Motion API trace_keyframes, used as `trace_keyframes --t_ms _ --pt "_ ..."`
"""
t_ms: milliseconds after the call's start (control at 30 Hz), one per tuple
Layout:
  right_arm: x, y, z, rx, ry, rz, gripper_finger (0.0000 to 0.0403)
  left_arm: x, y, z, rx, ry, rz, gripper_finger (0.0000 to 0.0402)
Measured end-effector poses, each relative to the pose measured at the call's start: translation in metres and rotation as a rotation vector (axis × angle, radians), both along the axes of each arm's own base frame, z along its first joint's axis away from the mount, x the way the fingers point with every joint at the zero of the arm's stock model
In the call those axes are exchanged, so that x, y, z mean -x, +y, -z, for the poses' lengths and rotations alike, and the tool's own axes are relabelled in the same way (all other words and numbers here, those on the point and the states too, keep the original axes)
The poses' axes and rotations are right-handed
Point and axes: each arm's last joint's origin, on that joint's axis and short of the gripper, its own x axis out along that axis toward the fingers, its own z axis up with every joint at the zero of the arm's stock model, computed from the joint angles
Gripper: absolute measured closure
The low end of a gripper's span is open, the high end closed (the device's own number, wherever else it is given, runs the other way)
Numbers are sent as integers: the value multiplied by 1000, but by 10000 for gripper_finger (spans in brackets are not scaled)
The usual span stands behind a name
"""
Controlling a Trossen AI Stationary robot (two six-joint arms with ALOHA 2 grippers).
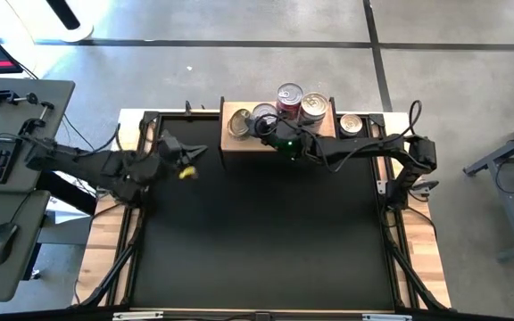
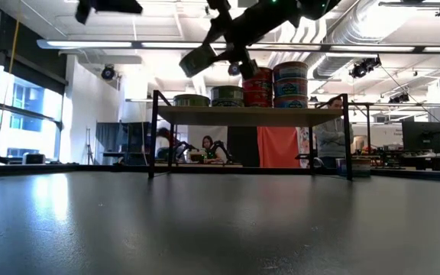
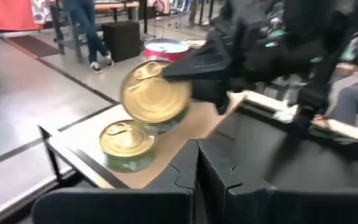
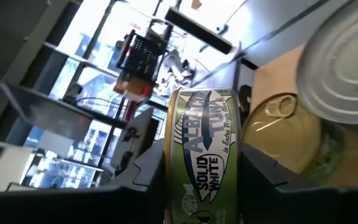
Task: Stack canned seafood by type on shelf
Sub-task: Stack the green tuna can on top of the green tuna can on the shelf
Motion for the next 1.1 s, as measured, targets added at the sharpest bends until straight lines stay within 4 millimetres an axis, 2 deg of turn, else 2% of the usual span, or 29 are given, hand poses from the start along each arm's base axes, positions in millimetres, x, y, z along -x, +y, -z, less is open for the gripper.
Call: trace_keyframes --t_ms 133,267,400,500,633,900,1100 --pt "1 0 5 -22 34 30 261 -6 27 -3 -41 31 39 401" --pt "0 -2 7 -43 3 80 259 -9 51 -5 -74 44 91 401" --pt "-8 -6 22 -87 -18 108 265 -15 73 -5 -124 56 79 401" --pt "-14 -7 30 -111 -52 117 264 -22 85 0 -115 73 133 401" --pt "-17 -8 38 -128 -59 163 262 -33 97 13 -78 127 157 401" --pt "-16 -12 37 -119 -72 179 261 -60 114 38 -36 183 177 401" --pt "-17 -10 36 -130 -77 131 261 -75 120 45 -53 145 204 401"
